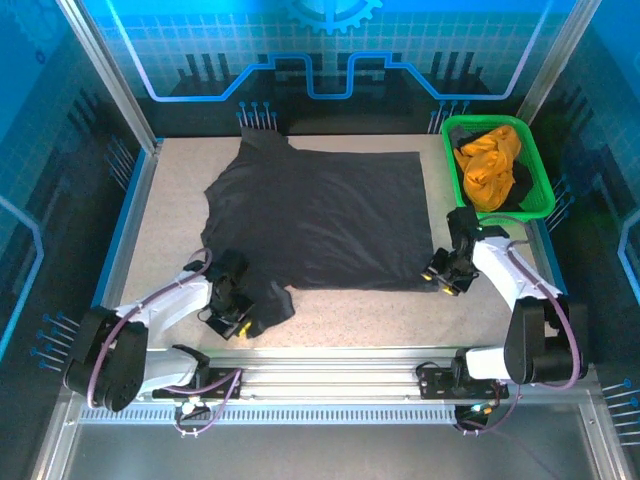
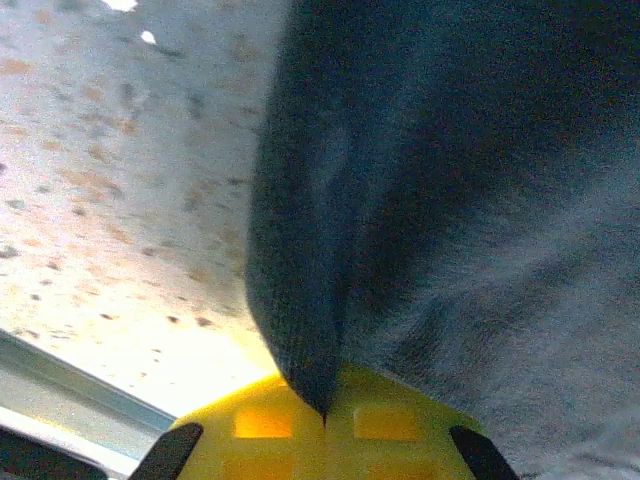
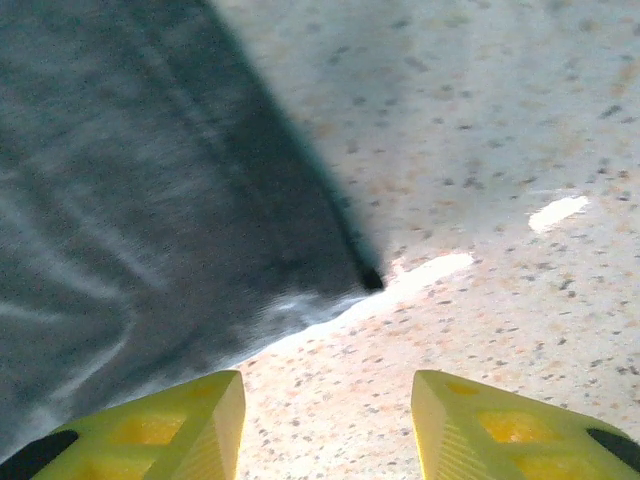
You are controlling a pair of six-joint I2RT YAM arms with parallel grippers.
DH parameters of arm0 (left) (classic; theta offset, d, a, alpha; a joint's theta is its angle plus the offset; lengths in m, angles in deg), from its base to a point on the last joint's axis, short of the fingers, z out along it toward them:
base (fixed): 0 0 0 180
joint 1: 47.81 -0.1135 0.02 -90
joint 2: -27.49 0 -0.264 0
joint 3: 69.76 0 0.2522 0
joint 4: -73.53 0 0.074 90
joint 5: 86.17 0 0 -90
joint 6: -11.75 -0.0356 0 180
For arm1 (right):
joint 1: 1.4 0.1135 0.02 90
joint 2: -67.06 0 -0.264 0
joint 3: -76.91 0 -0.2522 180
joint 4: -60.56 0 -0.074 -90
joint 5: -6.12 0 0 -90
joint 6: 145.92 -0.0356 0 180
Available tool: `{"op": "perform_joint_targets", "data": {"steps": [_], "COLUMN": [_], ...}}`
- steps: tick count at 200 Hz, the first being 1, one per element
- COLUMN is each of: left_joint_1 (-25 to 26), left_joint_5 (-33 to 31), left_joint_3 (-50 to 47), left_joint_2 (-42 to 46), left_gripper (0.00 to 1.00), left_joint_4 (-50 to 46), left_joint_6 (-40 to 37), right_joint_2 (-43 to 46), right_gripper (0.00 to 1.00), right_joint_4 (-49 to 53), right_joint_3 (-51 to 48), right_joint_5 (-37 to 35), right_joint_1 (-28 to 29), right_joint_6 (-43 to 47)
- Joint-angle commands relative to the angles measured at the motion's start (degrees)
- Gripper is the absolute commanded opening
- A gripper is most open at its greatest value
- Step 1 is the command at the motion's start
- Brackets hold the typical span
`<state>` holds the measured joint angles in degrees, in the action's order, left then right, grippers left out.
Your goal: Fold and stack the t-shirts
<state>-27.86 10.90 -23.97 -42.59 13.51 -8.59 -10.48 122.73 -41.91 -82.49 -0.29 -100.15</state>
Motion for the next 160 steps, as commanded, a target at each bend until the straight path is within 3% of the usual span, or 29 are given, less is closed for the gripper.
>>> {"op": "perform_joint_targets", "data": {"steps": [1, 116, 160], "left_joint_1": [0.6, 0.7, 0.7], "left_joint_5": [0.1, 2.2, 2.6], "left_joint_3": [1.1, 0.2, 0.8], "left_joint_2": [5.4, 18.4, 23.2], "left_gripper": [0.0, 0.0, 0.0], "left_joint_4": [-2.1, -17.1, -23.2], "left_joint_6": [-1.8, -2.5, -3.2], "right_joint_2": [-1.2, -12.5, -12.2], "right_gripper": [0.46, 0.35, 0.06], "right_joint_4": [-1.6, -8.5, -8.6], "right_joint_3": [-1.2, -1.8, -1.1], "right_joint_5": [0.2, 3.6, 2.0], "right_joint_1": [-1.7, -2.2, -1.5], "right_joint_6": [-2.8, -6.0, -5.2]}}
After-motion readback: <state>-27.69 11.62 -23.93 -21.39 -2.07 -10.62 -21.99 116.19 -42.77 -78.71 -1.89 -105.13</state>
